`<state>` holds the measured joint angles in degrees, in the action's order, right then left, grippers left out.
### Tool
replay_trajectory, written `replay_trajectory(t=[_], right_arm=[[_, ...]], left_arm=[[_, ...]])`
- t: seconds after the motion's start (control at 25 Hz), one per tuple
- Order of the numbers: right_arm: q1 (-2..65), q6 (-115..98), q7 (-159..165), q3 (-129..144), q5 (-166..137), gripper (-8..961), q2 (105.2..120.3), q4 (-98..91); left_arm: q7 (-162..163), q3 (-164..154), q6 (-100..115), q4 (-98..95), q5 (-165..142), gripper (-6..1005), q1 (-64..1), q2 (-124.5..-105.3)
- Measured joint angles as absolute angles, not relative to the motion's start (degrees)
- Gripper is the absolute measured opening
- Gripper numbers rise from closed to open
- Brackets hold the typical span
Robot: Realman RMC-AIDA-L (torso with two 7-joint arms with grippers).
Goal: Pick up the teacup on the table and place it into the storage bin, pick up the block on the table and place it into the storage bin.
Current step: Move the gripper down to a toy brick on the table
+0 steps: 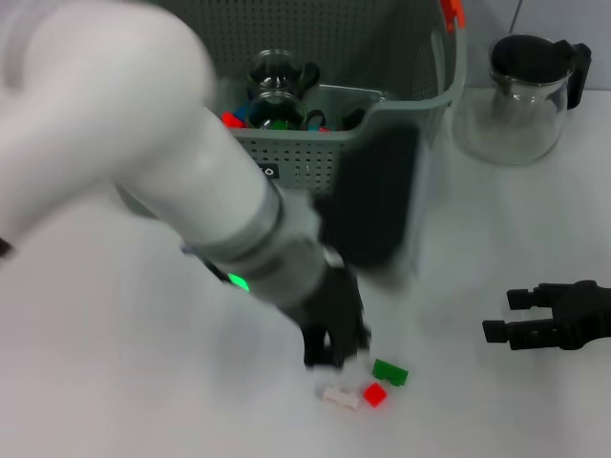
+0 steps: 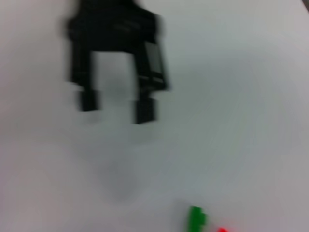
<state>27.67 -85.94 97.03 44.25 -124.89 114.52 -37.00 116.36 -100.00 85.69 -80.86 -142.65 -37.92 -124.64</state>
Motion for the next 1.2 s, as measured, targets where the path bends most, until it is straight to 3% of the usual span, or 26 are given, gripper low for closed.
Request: replay_trajectory(t=[0.24, 0.48, 0.92, 1.2], right_arm=[[28.3, -86.07, 97.35, 44.21, -124.89, 912, 114.34, -37.01], [28.89, -85.95, 97.42, 44.29, -124.89, 912, 114.34, -37.09], [29.25, -85.78, 97.35, 44.4, -124.89, 911, 114.35, -37.09], [29.27, -85.78, 97.36, 44.35, -124.89, 912, 114.43, -37.09]], left_arm=[[115.26, -92.66, 89.95, -81.36, -141.98, 48, -36.75, -124.32], [116.0, -97.91, 88.47, -78.21, -143.31, 67, -37.32, -124.63], [120.83, -108.39, 82.14, -66.04, -146.31, 488, -45.22, -124.71], [121.61, -109.9, 82.44, -65.31, -145.54, 594, -46.33, -124.82]])
